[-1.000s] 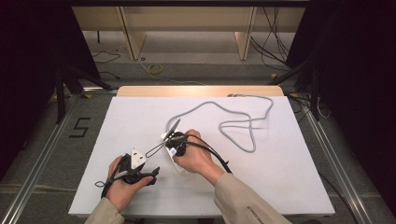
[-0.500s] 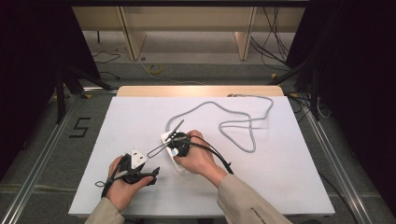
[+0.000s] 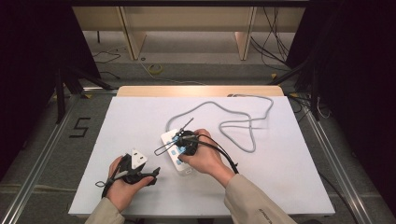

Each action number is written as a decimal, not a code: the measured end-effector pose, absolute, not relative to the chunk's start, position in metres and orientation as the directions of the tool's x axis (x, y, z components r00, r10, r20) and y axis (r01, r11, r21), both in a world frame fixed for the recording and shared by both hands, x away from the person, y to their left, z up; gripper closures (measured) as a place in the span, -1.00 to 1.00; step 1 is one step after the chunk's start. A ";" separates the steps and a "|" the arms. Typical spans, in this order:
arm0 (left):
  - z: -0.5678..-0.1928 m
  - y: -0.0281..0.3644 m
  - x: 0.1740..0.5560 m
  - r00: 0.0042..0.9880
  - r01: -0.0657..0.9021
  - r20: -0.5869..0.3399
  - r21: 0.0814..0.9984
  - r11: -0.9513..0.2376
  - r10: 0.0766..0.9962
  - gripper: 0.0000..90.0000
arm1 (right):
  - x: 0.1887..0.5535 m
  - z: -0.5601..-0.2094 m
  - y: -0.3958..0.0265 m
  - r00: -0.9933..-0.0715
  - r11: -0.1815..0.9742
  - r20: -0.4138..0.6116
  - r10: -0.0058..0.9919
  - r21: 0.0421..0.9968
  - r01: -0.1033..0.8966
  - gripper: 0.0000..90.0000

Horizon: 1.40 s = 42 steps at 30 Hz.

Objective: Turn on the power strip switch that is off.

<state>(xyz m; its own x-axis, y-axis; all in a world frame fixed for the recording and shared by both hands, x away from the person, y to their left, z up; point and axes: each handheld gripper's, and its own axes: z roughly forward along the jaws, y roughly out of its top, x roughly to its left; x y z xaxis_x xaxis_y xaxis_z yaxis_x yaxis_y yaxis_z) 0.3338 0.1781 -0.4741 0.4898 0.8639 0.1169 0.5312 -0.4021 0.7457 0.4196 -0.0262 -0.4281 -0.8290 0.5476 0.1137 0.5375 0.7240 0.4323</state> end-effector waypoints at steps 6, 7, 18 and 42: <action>-0.474 0.178 0.334 0.487 0.532 0.110 0.750 -0.394 0.867 -0.56 | 0.418 -0.426 -0.046 -0.818 0.699 0.128 0.561 0.456 0.551 0.82; -0.474 0.178 0.334 0.487 0.533 0.109 0.749 -0.394 0.867 -0.56 | 0.418 -0.426 -0.050 -0.816 0.694 0.131 0.562 0.463 0.552 0.80; -0.475 0.178 0.334 0.489 0.532 0.107 0.750 -0.393 0.866 -0.57 | 0.412 -0.425 -0.104 -0.785 0.616 0.134 0.605 0.547 0.567 0.52; -0.478 0.179 0.334 0.479 0.544 0.101 0.745 -0.386 0.872 -0.59 | 0.381 -0.439 -0.212 -0.692 0.448 0.156 0.705 0.658 0.605 0.27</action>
<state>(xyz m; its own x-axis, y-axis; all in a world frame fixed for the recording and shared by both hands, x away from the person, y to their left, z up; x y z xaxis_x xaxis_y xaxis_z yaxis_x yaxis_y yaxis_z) 0.3343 0.1794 -0.4777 0.4794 0.8717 0.1013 0.5439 -0.3857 0.7452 0.3810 -0.2124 -0.4387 -0.6921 0.7046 0.1564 0.6048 0.4480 0.6584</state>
